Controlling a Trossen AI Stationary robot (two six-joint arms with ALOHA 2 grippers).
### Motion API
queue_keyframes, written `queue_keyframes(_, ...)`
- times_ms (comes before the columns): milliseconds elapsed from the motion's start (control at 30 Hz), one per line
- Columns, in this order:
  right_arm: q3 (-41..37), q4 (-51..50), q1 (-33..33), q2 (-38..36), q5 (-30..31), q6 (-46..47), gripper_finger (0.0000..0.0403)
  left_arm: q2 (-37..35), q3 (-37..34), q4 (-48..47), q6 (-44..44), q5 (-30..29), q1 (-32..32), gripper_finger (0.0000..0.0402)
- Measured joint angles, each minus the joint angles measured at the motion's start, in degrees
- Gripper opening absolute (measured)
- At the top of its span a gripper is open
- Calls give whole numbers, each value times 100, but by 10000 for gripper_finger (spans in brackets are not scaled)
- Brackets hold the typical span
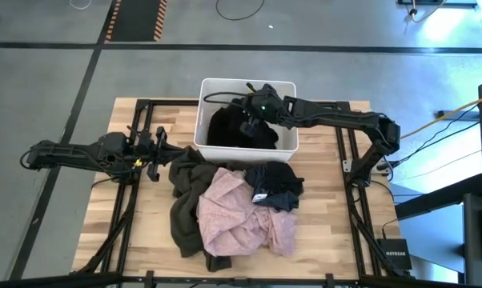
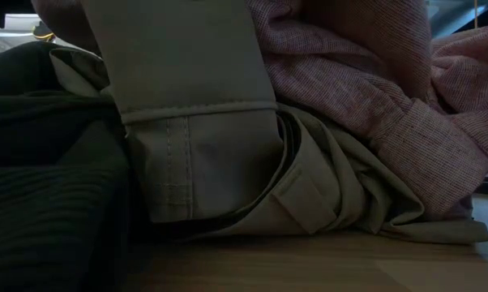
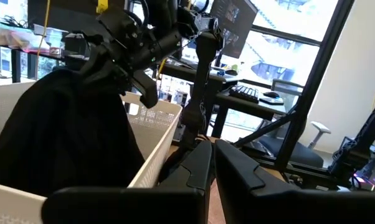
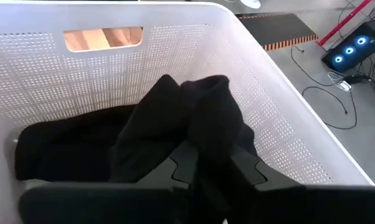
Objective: Sort clothes
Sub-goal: Put the black shirt into the white laundry bin, then put the blue boxer into the white laundry bin
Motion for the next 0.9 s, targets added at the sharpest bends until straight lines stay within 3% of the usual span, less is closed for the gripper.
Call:
queue_keyframes(200,390,-408,10,0,-258,183,118,0,0,-26,-4,0,0,15)
queue_keyframes(500,1724,-2482,248,-17,-237,254,215,0,0,-139,-242,0,0,15)
queue_keyframes(667,2307,-3240,762,-24,-953,447,229,1,0,-190,-299,0,-2,15)
queue_keyframes(800,2266,-3259,1399,-22,-1489,455,226,0,0,-186,-335,1,0,15)
queue_keyframes(900,2063,-3252,1952,-22,-1563,454,225,0,0,-185,-369,2,-1,15)
